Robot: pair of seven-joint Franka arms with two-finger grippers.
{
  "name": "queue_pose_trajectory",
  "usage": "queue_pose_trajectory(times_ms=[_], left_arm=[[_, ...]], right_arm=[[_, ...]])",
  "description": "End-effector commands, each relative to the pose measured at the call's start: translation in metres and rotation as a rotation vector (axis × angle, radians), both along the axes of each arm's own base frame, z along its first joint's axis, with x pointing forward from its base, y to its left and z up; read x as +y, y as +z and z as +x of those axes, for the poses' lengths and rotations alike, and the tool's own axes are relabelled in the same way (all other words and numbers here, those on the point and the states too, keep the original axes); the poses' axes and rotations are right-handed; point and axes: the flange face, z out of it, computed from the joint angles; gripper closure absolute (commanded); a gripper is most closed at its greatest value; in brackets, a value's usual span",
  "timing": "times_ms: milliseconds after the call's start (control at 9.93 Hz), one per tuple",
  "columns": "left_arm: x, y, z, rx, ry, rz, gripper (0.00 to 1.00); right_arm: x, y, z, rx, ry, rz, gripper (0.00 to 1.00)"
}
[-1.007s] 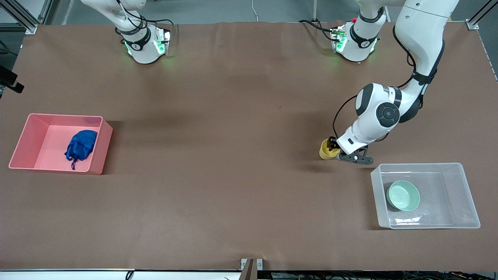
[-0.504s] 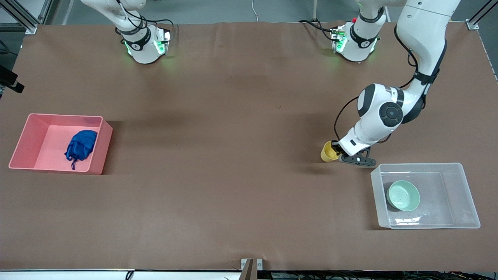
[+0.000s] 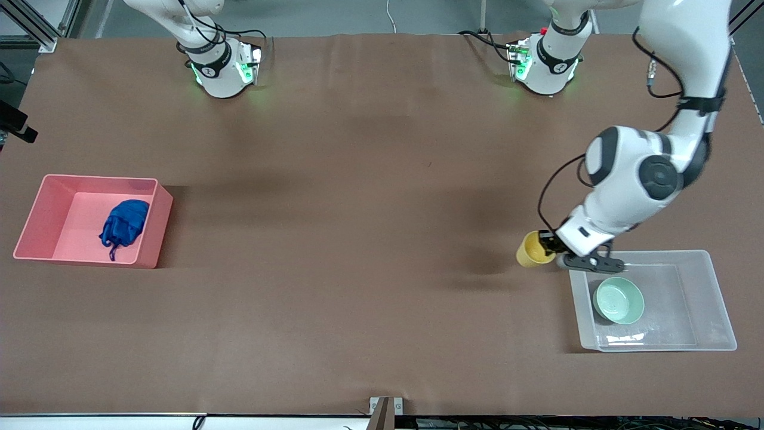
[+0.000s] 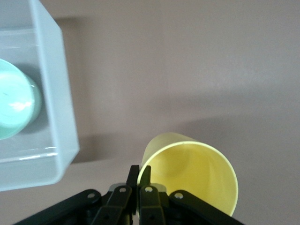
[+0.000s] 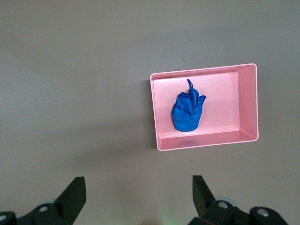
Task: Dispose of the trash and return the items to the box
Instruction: 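Carry the yellow cup with the left gripper into the green bowl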
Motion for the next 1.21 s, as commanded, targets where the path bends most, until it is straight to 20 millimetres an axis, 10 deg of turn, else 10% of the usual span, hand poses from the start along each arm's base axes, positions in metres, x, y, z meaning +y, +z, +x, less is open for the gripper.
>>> queue_pose_trajectory(times_ms=[0,403,1108], left_arm=[[0.045,0.009,0.041,0.011,-0.028,0.002,1.0],[0.141,-0.001,0.081,-0.047,-0.093,-0.003,1.0],[0.226,-0.086,0.105,0.006,-0.086,0.053,1.0]], right_arm=[[-0.002,0.001,-0.001,0.005,0.008,0.005,0.0],[-0.002,0.0,-0.002,0.013,0.009,0.006,0.0],[-0.002,0.0,-0.002,0.011,0.011,0.006,0.0]])
